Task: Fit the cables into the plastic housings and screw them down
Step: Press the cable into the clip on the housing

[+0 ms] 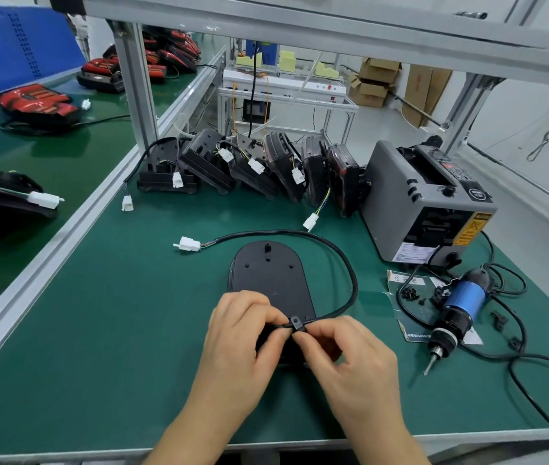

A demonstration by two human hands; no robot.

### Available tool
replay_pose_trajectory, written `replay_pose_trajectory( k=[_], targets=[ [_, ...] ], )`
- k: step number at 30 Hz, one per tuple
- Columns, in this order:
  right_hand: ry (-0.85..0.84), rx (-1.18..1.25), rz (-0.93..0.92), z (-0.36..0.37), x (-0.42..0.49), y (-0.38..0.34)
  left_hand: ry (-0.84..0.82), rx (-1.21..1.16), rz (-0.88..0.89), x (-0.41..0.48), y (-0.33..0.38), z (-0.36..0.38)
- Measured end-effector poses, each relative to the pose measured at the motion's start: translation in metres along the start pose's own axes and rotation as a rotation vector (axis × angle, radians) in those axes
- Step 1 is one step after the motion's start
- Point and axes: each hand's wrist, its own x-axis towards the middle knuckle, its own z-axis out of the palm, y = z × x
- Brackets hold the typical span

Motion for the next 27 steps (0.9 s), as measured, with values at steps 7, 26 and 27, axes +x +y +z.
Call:
replay_pose_trajectory(
  k=[7, 26, 27],
  targets=[
    [0.025, 0.008, -0.134, 0.006, 0.001, 0.008, -0.015, 0.002, 0.008, 0.0, -0.001, -0.001],
    [-0.164, -0.063, -0.181, -0.008, 0.026, 0.014, -0.356, -0.094, -0.238, 0.028, 0.0, -0.029],
    [-0.137, -0.094, -0.232, -0.007, 0.026, 0.015, -0.429, -0.027, -0.234, 0.033, 0.0, -0.031]
  ],
)
